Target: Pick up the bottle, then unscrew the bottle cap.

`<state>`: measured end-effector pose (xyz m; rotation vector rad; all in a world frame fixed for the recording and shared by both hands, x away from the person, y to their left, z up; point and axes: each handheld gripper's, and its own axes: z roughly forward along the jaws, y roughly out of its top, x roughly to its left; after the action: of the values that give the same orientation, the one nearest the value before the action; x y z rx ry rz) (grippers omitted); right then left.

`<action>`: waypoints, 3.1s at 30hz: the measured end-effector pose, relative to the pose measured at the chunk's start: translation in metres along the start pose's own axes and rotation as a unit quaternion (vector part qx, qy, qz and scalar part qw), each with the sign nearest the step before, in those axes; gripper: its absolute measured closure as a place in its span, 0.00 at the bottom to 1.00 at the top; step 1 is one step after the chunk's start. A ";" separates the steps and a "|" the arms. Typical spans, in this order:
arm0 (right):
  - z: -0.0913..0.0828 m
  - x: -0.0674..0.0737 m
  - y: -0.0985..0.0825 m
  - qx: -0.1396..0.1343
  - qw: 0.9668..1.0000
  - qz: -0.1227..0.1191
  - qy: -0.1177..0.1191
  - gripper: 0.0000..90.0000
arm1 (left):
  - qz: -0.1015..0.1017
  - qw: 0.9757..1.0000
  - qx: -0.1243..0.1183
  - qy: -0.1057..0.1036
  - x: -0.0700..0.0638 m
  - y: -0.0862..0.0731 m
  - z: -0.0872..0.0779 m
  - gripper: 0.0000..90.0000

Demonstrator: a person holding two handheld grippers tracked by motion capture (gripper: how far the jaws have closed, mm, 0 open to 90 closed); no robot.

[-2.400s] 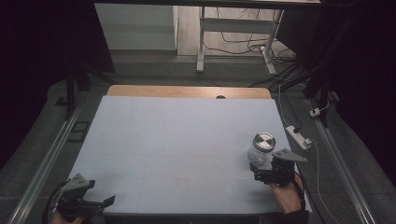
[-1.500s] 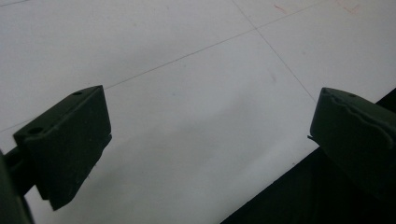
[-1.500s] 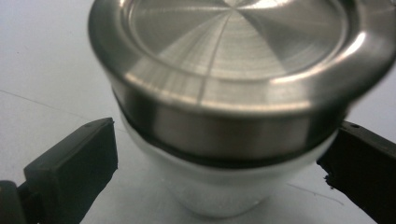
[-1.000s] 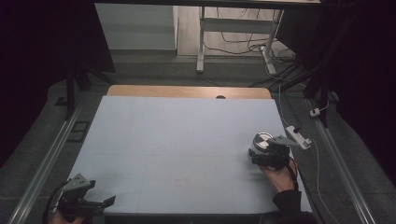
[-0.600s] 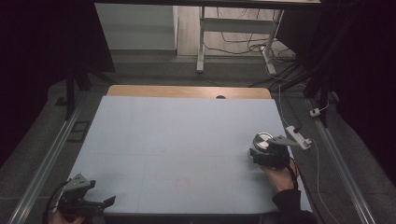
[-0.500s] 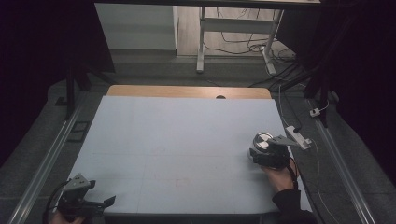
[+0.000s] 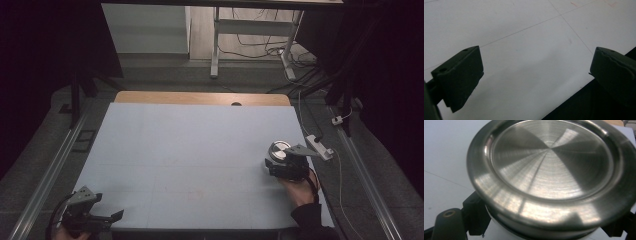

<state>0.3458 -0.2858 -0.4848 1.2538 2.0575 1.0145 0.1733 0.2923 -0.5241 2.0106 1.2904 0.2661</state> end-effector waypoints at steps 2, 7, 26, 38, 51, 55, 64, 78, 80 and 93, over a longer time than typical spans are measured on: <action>-0.002 0.005 0.003 -0.003 1.000 -0.007 0.006 0.17 | 0.000 1.000 0.000 0.000 0.000 0.000 0.000 0.00; -0.004 0.021 0.009 -0.012 0.999 -0.023 0.025 0.17 | -0.001 1.000 0.000 0.000 0.000 0.000 0.000 0.00; -0.001 0.077 0.028 -0.021 0.992 -0.053 0.114 0.17 | 0.001 1.000 0.001 -0.004 0.000 0.000 0.000 0.00; 0.011 0.116 0.040 -0.022 0.983 -0.071 0.166 0.17 | 0.001 1.000 0.002 -0.007 0.001 0.000 0.001 0.00; 0.023 0.150 0.047 -0.019 0.976 -0.102 0.192 0.17 | 0.002 1.000 0.003 -0.008 0.001 0.001 0.001 0.00; 0.026 0.162 0.048 -0.017 0.973 -0.113 0.200 0.17 | 0.003 1.000 0.003 -0.008 0.001 0.001 0.001 0.00; 0.031 0.181 0.047 -0.010 0.968 -0.130 0.214 0.17 | 0.005 1.000 0.006 -0.007 0.000 0.001 0.002 0.00; 0.030 0.193 0.048 -0.010 0.964 -0.141 0.227 0.17 | 0.014 1.000 -0.006 0.005 -0.003 0.002 0.000 0.00; 0.029 0.194 0.048 -0.011 0.963 -0.142 0.228 0.17 | 0.018 1.000 -0.009 0.004 -0.004 0.004 0.001 0.00; 0.026 0.194 0.049 -0.009 0.961 -0.148 0.234 0.17 | 0.073 0.995 -0.037 -0.063 -0.012 0.028 0.007 0.00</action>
<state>0.3059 -0.0888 -0.4697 0.7028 2.4834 1.2669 0.1913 0.2715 -0.5078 2.0271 1.0423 0.2472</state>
